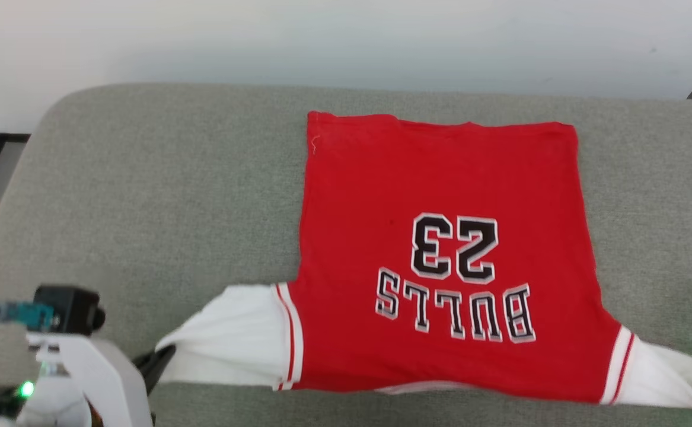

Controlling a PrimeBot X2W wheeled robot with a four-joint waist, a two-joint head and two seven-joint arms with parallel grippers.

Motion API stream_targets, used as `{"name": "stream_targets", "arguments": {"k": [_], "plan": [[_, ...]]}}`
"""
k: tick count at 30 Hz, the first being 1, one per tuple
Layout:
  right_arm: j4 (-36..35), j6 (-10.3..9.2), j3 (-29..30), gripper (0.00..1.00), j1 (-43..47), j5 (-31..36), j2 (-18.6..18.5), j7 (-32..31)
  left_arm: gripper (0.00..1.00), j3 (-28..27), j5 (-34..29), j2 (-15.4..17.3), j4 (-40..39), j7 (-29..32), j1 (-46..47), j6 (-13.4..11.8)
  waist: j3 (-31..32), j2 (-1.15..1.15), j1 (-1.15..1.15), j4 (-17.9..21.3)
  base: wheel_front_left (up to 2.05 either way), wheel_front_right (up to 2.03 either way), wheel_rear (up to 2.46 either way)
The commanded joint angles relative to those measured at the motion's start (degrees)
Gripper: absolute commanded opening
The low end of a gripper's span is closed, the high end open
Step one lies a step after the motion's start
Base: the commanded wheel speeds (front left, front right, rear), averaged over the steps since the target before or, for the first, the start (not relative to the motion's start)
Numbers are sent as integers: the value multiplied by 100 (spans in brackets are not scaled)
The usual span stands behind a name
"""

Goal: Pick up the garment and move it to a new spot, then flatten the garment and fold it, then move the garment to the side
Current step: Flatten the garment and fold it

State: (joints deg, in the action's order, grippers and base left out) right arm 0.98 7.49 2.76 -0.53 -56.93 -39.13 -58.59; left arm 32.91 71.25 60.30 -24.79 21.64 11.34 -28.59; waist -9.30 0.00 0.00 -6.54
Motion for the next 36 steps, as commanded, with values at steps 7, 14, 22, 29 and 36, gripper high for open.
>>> {"name": "stream_targets", "arguments": {"k": [7,14,22,29,36], "plan": [[-419,0,464,0,126,1084,417,167,0,108,-51,-93,56,-260,-374,-14,-197,0,0,-49,0,0,0],[-12,0,81,0,-258,1896,896,365,0,471,-275,-623,665,-312,-110,304,-327,0,0,-102,0,0,0],[645,0,-356,0,-552,2166,1163,429,0,705,-437,-1056,1220,-344,153,577,-397,0,0,-151,0,0,0],[722,0,-419,100,-639,2194,1149,359,0,794,-453,-1284,1502,-435,184,699,-408,0,0,-130,0,0,0],[-103,-3,17,100,-511,2027,992,-216,0,816,-448,-1375,1585,-555,70,759,-385,0,0,-93,0,0,0]]}}
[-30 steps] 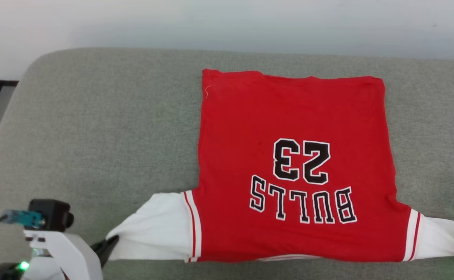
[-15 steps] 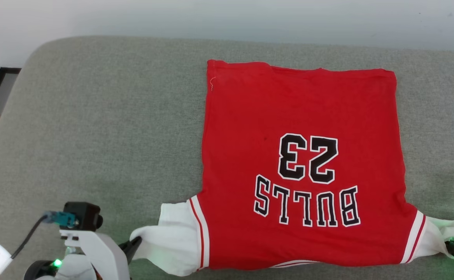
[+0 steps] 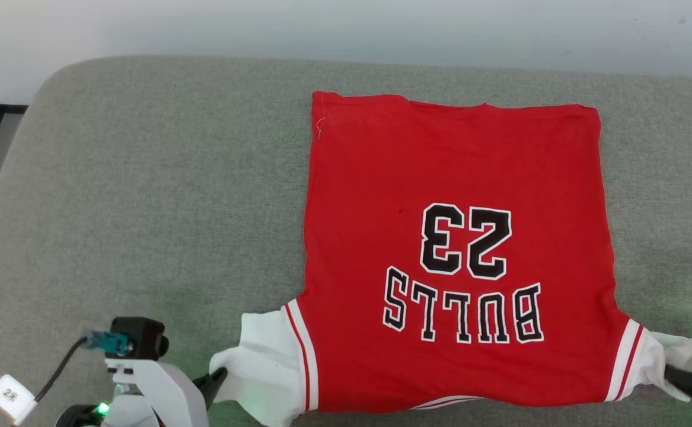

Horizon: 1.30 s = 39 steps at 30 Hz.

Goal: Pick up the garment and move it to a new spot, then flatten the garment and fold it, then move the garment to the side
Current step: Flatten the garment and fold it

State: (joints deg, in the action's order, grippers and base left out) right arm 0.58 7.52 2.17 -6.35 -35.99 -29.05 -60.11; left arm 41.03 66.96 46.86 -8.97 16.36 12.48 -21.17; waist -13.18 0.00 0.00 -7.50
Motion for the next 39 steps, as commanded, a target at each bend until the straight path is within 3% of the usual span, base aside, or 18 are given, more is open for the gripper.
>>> {"name": "stream_targets", "arguments": {"k": [1,8,13,18,22,30,39], "plan": [[-258,-6,172,100,84,-89,-38,-166,0,11,-16,-42,2,-43,-58,21,3,0,0,-3,0,0,0],[-1419,-5,959,100,-277,42,-77,-653,0,73,-136,-117,-23,-91,47,69,-176,0,0,-153,0,0,0],[-1342,-5,1017,100,-1292,438,36,-281,0,128,-253,-269,-17,-137,260,172,-515,0,0,-368,0,0,0],[-157,-5,814,100,-2630,1065,219,543,0,216,-378,-480,87,-132,571,359,-931,0,0,-661,0,0,0],[1133,-5,667,100,-3553,1491,326,771,0,301,-443,-673,239,-105,810,528,-1156,0,0,-905,0,0,0],[3134,-5,748,100,-4782,2178,364,540,0,480,-542,-1046,521,-60,1194,819,-1412,0,0,-1338,0,0,0],[4372,-8,1076,100,-5047,2944,438,153,0,545,-503,-1231,819,-77,1324,999,-1498,0,0,-1513,0,0,0]]}}
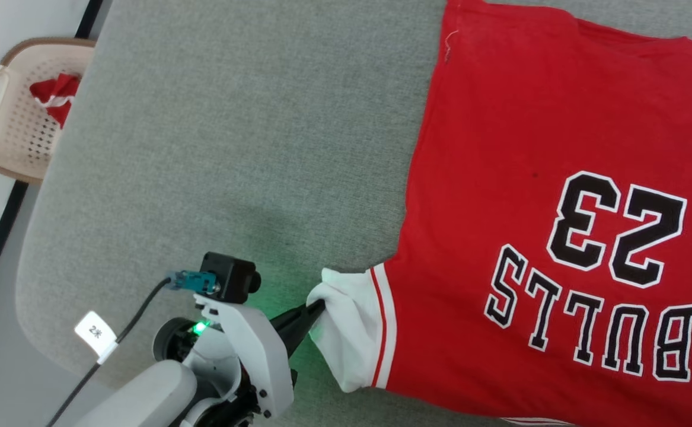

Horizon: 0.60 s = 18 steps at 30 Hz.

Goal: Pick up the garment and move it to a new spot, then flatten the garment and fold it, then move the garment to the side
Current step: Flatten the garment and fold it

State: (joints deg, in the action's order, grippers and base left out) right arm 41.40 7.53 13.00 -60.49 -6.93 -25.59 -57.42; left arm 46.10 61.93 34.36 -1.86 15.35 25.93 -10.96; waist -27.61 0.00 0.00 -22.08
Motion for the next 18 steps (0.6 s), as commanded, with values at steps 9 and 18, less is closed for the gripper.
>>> {"name": "stream_targets", "arguments": {"k": [9,18], "plan": [[350,-7,-435,0,521,-47,92,-443,0,-58,98,108,305,-21,-119,-28,141,0,0,168,0,0,0],[-1013,-6,-1792,0,1357,-1490,-418,-802,0,-213,191,424,285,-74,-379,-181,563,0,0,737,0,0,0]]}}
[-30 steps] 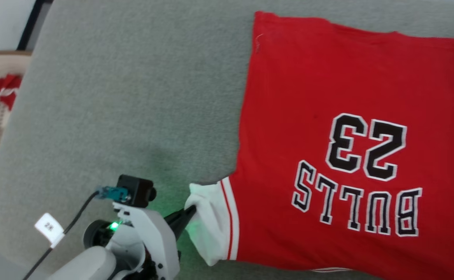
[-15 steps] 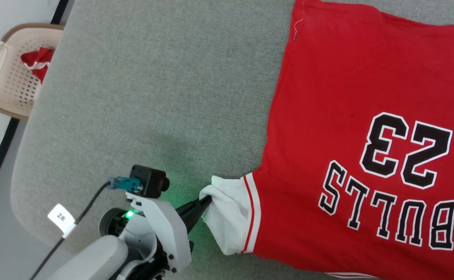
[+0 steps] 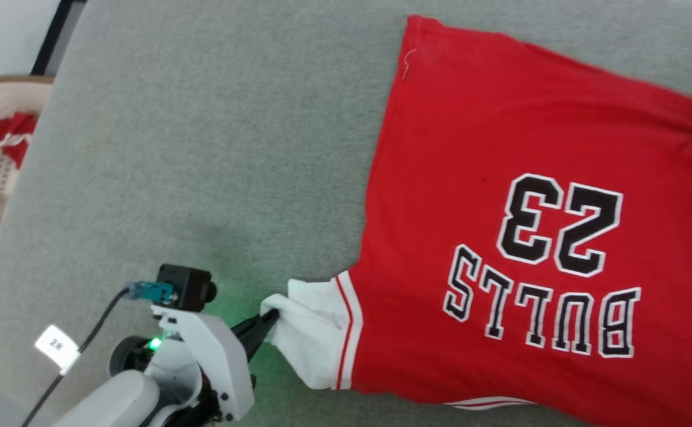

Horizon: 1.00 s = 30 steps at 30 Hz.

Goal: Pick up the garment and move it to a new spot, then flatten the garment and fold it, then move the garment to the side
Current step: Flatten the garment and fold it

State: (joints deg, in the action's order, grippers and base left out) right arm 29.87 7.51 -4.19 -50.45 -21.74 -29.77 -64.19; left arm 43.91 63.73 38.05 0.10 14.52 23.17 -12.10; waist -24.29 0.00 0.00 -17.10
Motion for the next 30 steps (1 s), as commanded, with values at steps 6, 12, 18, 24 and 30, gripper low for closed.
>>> {"name": "stream_targets", "arguments": {"k": [6,12,18,24,30], "plan": [[-1236,-4,-163,0,1537,-965,-467,-201,0,-40,70,221,-67,44,-267,-170,536,0,0,576,0,0,0],[-2269,-4,198,0,2995,-1343,-442,-210,0,-102,107,433,-219,89,-384,-297,775,0,0,874,0,0,0],[-2866,-4,651,0,4233,-1334,-75,-149,0,-121,162,528,-343,133,-497,-369,941,0,0,1061,0,0,0],[-2798,-5,874,0,4980,-1005,406,304,0,-108,198,554,-394,151,-573,-390,1036,0,0,1146,0,0,0],[-2230,-13,855,0,5049,-602,643,919,0,-96,230,560,-360,166,-582,-362,1106,0,0,1207,0,0,0]]}}
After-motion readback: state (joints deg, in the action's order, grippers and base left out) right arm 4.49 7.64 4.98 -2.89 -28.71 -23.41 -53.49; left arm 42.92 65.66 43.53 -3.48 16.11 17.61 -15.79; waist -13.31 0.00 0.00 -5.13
